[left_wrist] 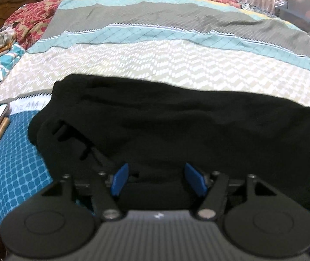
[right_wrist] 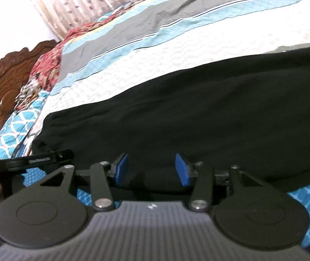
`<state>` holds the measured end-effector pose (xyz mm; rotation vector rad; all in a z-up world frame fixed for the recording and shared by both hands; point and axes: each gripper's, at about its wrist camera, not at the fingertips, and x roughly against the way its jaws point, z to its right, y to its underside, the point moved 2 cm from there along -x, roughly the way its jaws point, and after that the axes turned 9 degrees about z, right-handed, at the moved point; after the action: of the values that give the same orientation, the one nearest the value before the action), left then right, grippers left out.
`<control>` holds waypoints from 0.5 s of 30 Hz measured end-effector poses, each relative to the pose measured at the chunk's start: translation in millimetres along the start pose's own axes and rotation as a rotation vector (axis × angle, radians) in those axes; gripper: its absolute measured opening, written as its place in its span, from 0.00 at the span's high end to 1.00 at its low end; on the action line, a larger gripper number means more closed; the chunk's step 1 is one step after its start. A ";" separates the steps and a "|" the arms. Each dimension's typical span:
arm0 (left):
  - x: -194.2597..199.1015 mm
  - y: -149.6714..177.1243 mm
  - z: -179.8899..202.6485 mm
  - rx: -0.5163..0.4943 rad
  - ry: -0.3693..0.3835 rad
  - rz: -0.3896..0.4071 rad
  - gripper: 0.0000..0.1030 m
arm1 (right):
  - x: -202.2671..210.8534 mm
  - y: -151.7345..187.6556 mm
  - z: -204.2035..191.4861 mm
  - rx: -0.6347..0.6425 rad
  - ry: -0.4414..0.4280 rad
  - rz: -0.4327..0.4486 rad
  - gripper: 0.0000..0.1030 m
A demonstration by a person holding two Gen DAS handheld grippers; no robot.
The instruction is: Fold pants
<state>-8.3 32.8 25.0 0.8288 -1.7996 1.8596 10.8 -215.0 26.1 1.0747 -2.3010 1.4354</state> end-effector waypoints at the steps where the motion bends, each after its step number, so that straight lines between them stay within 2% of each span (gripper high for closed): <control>1: 2.1 -2.6 4.4 -0.002 0.006 -0.001 0.42 | 2.4 -0.7 2.1 -0.004 0.009 0.002 0.51; 4: 5.9 -7.7 17.9 -0.007 0.017 -0.004 0.42 | 14.0 -2.9 6.3 0.009 0.050 0.024 0.51; 6: 6.1 -7.7 27.0 0.003 0.050 -0.018 0.42 | 21.0 -2.6 10.4 0.015 0.084 0.037 0.50; 8: 5.1 -4.3 37.0 0.004 0.076 -0.035 0.42 | 24.0 0.8 20.7 -0.008 0.109 0.032 0.50; 10: 1.9 3.6 49.7 -0.037 0.088 -0.042 0.42 | 24.4 5.6 38.9 -0.064 0.128 0.013 0.50; 12: -8.4 16.2 58.6 -0.079 0.073 -0.083 0.42 | 24.3 8.2 54.2 -0.151 0.098 0.013 0.50; 15: -12.2 31.8 65.8 -0.165 0.045 -0.033 0.38 | 22.8 9.2 59.5 -0.186 0.069 0.022 0.50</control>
<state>-12.2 -33.5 -7.8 0.7452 -1.8704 1.6693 -0.7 -273.7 2.5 0.9345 -2.3496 1.2172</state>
